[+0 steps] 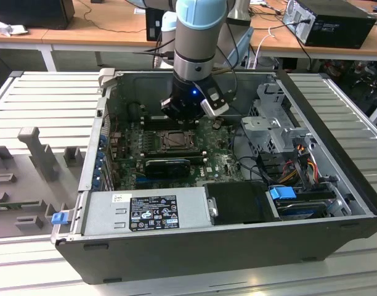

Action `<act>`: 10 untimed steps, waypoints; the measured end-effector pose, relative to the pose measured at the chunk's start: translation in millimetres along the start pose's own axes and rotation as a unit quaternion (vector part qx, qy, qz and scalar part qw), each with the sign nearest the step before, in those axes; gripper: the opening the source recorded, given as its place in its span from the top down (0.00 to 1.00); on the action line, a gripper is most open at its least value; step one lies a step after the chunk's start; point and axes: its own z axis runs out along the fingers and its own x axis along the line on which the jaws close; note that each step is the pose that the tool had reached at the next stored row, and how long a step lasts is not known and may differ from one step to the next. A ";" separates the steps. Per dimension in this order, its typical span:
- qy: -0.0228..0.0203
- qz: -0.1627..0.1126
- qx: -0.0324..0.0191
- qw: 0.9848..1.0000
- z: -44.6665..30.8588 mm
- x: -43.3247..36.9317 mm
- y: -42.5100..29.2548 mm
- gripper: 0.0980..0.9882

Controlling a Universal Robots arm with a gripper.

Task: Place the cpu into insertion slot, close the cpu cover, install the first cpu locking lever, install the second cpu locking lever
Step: 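Install the second cpu locking lever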

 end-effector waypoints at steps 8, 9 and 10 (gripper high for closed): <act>0.000 0.000 0.000 1.000 -7.1 1.1 -12.0 0.99; 0.000 0.000 0.000 1.000 -7.3 1.1 -12.5 0.99; 0.000 0.000 0.000 1.000 -7.4 1.1 -12.9 0.99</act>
